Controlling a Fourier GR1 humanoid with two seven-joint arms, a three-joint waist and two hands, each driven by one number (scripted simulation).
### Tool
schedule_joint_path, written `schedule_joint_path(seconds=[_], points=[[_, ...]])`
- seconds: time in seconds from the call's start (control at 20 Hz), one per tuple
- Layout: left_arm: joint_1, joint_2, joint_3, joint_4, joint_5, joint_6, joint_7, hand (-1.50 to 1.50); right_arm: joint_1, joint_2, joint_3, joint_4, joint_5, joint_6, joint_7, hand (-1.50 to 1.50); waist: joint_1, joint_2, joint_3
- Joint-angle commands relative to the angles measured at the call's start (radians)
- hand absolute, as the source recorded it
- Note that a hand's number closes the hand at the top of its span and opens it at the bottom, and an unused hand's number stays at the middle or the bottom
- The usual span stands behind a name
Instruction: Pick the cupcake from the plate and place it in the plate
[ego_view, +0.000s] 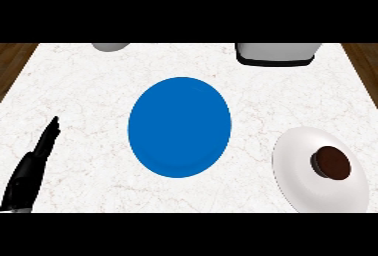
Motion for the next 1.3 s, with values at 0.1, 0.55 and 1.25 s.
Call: schedule_joint_path(seconds=[0.1,0.55,1.25], points=[[-0.031,0.004,0.054,0.04,0.025,-0.056,-0.008,0.0,-0.077,0.002,0.116,0.118,0.214,0.038,-0.081,-1.5,0.0,0.001,0.001],[-0.005,-0.058,0.059,0.023,-0.064,-0.029,-0.014,0.0,-0.243,0.035,0.22,0.276,0.459,0.028,-0.185,-1.5,-0.003,-0.001,0.0],[-0.115,-0.079,0.159,0.13,-0.086,-0.126,-0.007,0.0,-0.299,0.079,0.297,0.477,0.644,0.001,-0.367,-1.5,-0.012,0.0,0.0]])
